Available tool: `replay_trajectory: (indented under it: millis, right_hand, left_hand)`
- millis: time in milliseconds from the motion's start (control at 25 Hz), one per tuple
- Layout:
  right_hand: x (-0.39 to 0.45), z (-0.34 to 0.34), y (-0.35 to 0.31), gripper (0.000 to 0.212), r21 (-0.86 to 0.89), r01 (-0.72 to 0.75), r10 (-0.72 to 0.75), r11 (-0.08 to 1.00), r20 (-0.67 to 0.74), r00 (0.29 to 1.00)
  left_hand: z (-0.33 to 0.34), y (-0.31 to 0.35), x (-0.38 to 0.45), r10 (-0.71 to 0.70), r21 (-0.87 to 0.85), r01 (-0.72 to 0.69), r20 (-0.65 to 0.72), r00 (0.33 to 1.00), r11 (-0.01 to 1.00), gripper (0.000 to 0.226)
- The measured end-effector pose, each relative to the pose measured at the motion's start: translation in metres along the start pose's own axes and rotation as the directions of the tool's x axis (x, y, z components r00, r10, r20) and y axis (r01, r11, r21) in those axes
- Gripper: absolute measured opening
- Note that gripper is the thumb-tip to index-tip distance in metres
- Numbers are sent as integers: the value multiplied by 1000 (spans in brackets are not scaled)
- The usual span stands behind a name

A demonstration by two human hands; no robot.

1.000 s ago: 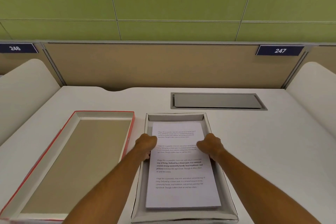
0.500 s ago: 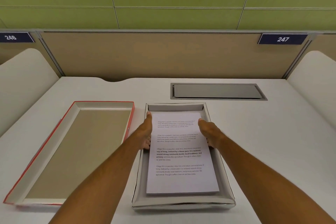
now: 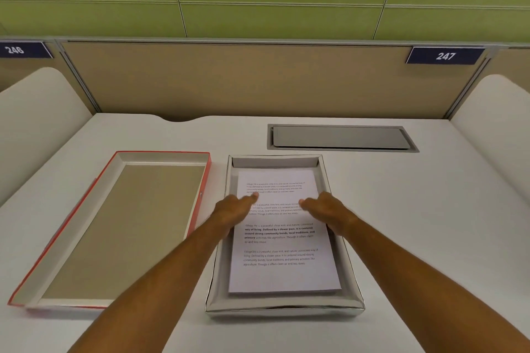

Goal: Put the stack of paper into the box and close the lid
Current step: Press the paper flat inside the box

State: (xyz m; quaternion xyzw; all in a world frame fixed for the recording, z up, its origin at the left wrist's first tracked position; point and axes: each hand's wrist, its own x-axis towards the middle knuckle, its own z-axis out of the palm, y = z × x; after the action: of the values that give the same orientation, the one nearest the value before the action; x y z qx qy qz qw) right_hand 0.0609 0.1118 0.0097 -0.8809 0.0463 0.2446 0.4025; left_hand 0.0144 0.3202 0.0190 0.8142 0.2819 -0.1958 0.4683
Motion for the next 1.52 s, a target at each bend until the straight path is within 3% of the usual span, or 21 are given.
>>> replay_trajectory:
  millis: [80,120,200,280,560,720,960,1120,1160,1240,1320,1400,1520]
  right_hand:
    - [-22,6,9,62,-172,128,-112,977,98,989]
    - [-34,10,15,81,-245,158,-118,957,169,979]
    - [-49,19,30,123,-392,164,-60,905,264,963]
    - [-55,24,44,136,-499,149,3,854,292,956]
    - [-71,33,57,130,-590,225,-49,775,298,953]
    - [-70,37,62,123,-604,245,-114,758,247,962]
    - [-71,37,59,126,-611,231,-97,757,244,965]
    - [-59,20,47,133,-446,152,-17,882,293,956]
    - [-55,15,41,125,-330,132,-36,935,281,959]
    - [-45,9,28,88,-105,99,-76,990,202,976]
    - [-36,5,13,67,76,8,-18,997,141,990]
    - [-31,2,1,68,223,-135,104,965,144,984]
    - [-31,-9,-8,48,360,-205,133,910,216,967]
  left_hand:
    - [12,-19,-15,114,164,-122,58,992,979,91]
    - [17,-29,-25,145,218,-166,107,984,962,102]
    - [26,-47,-42,164,328,-219,187,969,919,130]
    - [35,-63,-52,146,439,-218,192,970,872,142]
    - [45,-75,-60,191,567,-242,149,970,787,127]
    - [45,-81,-57,194,557,-234,130,972,797,120]
    - [46,-80,-55,179,555,-217,123,976,803,118]
    - [29,-64,-54,199,388,-251,169,965,887,127]
    - [24,-57,-54,218,302,-255,153,964,918,115]
    - [17,-44,-43,190,111,-198,83,978,974,95]
    - [10,-29,-33,71,-101,-61,100,992,993,98]
    - [7,-16,-27,30,-345,24,151,988,938,90]
    - [1,-7,-20,-60,-461,120,142,988,879,91]
